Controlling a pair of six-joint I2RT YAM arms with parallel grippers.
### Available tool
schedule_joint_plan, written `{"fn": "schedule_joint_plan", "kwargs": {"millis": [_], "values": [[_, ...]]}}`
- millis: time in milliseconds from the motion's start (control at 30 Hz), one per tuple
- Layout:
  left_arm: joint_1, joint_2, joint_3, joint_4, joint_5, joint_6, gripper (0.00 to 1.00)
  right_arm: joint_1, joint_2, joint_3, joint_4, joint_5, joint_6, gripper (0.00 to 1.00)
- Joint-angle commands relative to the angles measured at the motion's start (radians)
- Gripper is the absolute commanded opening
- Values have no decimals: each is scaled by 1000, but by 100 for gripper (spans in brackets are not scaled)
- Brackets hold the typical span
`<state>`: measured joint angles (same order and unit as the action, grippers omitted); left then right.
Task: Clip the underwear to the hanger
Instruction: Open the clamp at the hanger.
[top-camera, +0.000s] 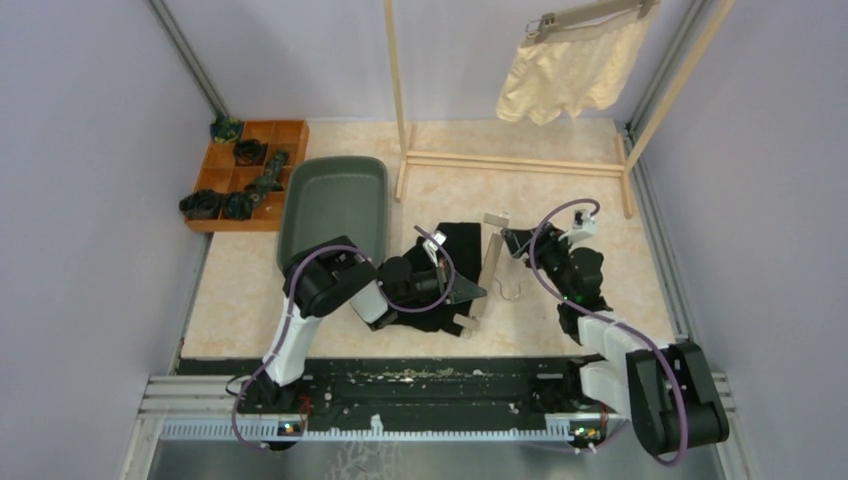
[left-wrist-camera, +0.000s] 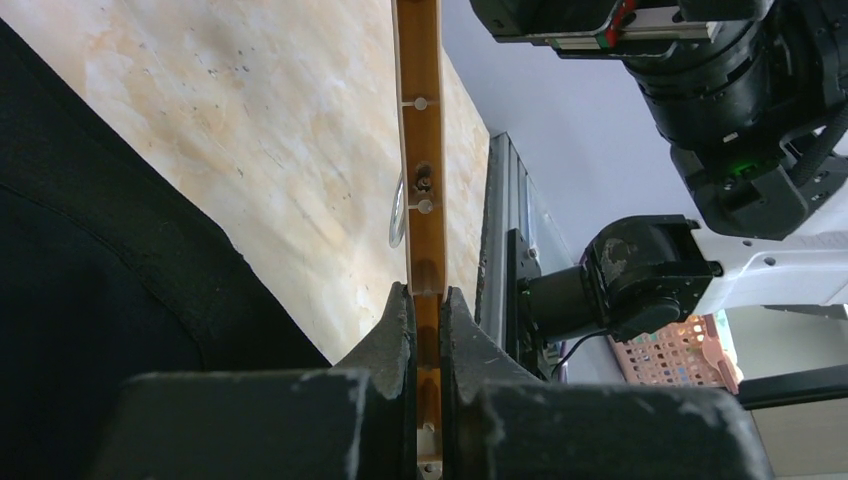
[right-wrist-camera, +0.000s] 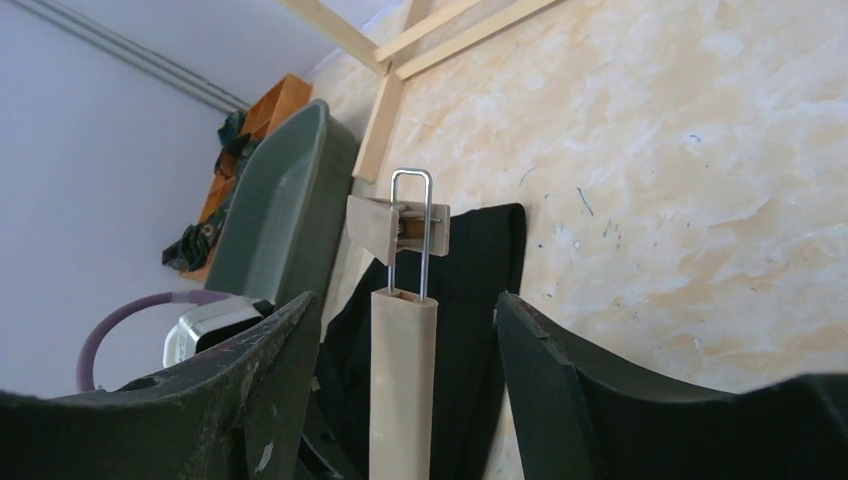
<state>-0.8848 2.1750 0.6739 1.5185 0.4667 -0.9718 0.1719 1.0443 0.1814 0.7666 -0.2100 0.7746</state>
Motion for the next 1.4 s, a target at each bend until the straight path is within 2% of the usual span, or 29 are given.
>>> {"fn": "schedule_joint_plan", "kwargs": {"millis": [0,567,1000,1233,1367], "values": [[-6,-27,-8,170,31,-22,0,-20,65,-3,231,-55,37,64],[-7,-30,-11,201,58,-45,0,-64,313,27,485,-134,88,57],[-18,-26,0,207,66,-50,0,-78,404,60,543,-159,103,49],[-19,-27,1,202,64,-46,0,-84,447,56,612,-169,128,33],[-20,-26,2,201,62,-45,0,-89,445,52,615,-173,129,31]]}}
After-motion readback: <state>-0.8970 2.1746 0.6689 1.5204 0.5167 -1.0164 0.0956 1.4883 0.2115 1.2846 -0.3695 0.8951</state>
